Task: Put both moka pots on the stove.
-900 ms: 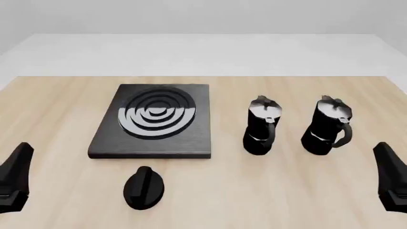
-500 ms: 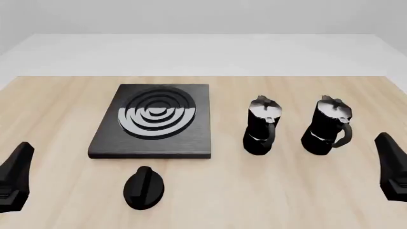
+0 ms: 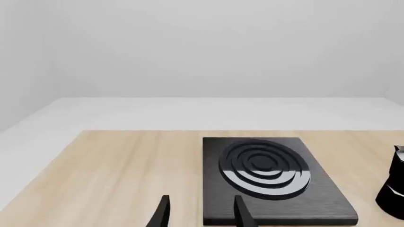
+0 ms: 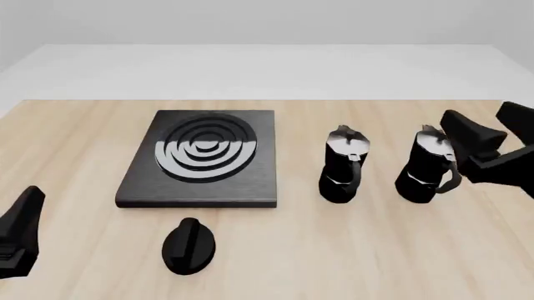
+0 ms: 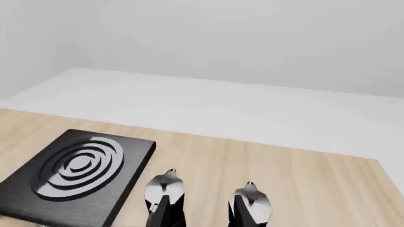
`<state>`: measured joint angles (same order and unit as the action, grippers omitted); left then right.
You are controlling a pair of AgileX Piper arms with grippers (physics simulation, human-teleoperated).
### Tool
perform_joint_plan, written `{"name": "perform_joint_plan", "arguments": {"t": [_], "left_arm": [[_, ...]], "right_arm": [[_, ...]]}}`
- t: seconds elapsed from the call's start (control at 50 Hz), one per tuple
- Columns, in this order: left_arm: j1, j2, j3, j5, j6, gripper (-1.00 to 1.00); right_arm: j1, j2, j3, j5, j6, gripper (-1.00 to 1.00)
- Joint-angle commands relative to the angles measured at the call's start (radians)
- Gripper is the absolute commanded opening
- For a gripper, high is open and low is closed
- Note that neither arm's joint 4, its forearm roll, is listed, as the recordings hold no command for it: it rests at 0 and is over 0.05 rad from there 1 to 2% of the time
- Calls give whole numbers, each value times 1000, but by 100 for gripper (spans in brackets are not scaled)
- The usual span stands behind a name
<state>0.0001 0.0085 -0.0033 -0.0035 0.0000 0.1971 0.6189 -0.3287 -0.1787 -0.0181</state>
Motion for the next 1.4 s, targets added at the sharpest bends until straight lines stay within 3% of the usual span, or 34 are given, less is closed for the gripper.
{"name": "perform_joint_plan", "arguments": {"t": [0.02, 0.18, 0.4, 0.8, 1.4], "left_arm": [[0, 11, -19, 7, 0, 100], [0, 11, -19, 7, 0, 100], [0, 11, -19, 7, 0, 100], [0, 12, -19, 7, 0, 100], [0, 11, -19, 7, 0, 100]], "right_arm": [[99, 186, -71, -44, 57, 100], [145, 257, -80, -65, 105, 100], [151, 297, -38, -116, 88, 100], [153, 412, -9, -205, 122, 100], [224, 611, -28, -318, 161, 100]]}}
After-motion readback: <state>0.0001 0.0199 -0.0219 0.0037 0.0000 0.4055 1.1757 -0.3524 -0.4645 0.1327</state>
